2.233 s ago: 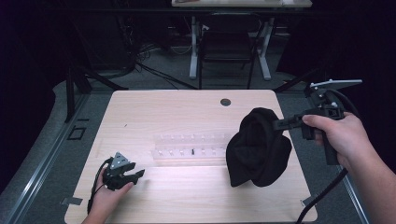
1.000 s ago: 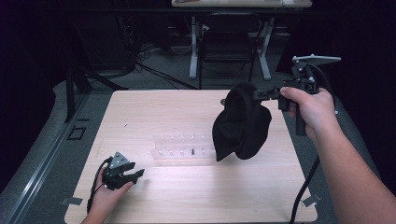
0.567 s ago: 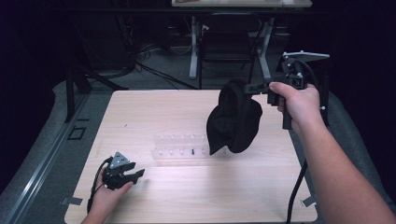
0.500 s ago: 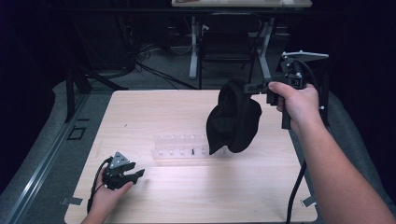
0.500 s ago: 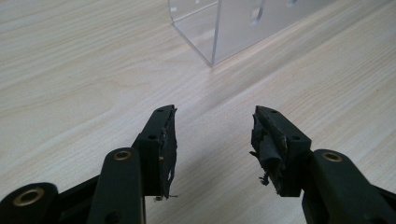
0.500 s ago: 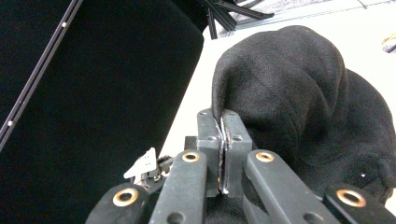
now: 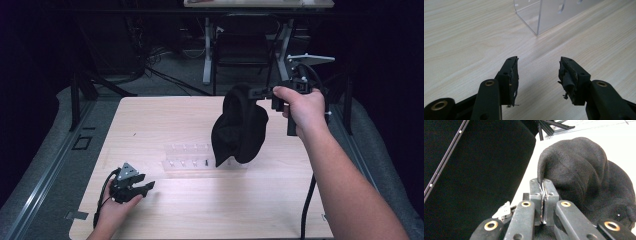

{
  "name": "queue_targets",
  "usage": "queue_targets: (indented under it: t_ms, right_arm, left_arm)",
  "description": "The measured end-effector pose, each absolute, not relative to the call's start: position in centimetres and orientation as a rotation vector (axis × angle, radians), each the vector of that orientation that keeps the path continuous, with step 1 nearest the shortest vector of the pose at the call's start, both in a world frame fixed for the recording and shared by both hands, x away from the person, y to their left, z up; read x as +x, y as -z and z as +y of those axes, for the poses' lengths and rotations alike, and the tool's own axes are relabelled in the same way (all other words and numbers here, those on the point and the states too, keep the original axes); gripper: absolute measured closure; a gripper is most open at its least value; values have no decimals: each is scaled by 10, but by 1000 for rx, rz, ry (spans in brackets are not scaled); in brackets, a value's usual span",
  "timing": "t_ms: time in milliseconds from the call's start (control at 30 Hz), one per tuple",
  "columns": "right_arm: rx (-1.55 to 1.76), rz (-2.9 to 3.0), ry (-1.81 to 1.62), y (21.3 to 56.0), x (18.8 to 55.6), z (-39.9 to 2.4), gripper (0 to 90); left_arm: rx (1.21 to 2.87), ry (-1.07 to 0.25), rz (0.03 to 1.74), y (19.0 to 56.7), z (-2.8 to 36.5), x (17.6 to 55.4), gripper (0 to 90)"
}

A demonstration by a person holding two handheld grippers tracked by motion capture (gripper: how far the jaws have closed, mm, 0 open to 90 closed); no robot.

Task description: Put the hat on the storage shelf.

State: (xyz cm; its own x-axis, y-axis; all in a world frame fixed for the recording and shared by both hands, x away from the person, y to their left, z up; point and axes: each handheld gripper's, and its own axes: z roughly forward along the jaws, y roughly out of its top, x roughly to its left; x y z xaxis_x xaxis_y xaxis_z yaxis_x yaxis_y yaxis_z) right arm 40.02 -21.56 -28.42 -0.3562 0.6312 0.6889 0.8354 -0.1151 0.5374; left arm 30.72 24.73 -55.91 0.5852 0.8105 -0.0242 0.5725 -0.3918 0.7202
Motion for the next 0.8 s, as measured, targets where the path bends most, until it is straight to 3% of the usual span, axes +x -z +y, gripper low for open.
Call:
queue_targets:
  t_ms: [800]
  right_arm:
    - [-1676, -1898, 1491, 295, 415, -193, 883]
  left_arm:
    - [2109, -433, 1093, 559, 248, 307, 499]
